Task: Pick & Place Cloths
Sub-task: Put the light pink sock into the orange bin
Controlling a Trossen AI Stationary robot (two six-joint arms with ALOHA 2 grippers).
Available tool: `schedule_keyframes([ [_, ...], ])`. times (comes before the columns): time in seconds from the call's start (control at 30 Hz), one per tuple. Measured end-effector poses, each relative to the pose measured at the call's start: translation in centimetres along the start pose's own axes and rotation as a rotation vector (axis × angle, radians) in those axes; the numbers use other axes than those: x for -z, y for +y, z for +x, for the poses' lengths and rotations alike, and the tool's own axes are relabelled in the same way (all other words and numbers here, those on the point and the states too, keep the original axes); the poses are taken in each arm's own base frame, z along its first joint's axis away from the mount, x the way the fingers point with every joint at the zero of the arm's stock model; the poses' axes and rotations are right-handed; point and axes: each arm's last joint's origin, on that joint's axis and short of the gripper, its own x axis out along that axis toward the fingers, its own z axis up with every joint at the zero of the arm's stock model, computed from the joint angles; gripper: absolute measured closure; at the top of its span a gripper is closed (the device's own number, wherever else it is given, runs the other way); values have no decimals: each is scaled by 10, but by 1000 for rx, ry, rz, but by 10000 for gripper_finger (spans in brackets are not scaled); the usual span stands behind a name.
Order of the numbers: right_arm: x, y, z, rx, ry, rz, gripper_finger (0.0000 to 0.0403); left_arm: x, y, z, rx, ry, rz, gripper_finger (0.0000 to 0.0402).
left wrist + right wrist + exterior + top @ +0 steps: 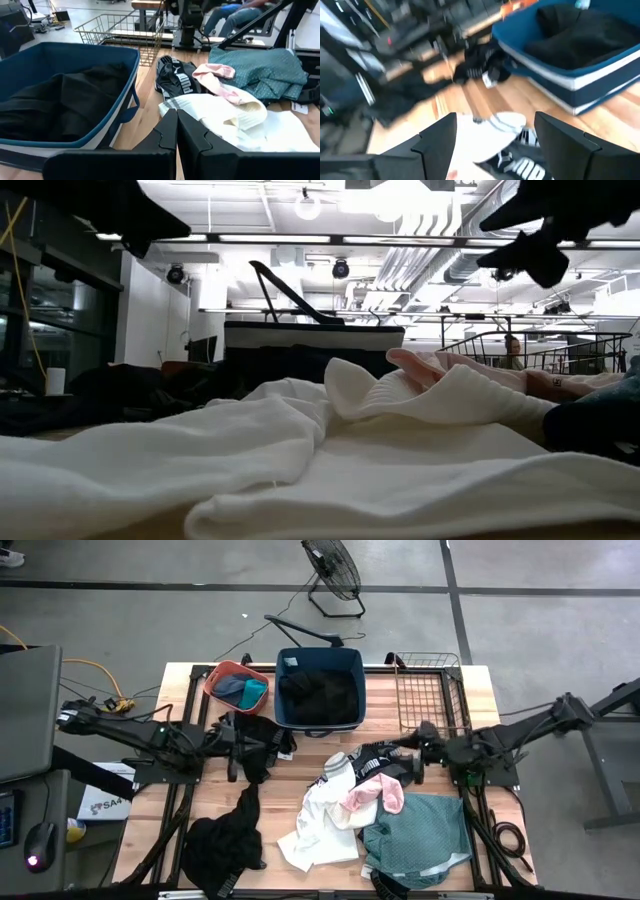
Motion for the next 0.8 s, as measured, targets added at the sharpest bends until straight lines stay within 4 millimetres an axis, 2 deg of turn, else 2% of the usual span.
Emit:
schedule_keyframes([
  [0.17,3,24,8,40,146,-77,144,-2,2,-6,3,-18,-7,401],
  [0.37,25,38,19,81,301,-213,144,-4,4,-10,7,-40,4,401],
  [0.57,51,39,30,142,453,-319,144,-4,4,-11,7,-44,4,401],
  [0.8,74,35,44,228,563,-326,144,-3,4,-11,7,-37,6,401],
])
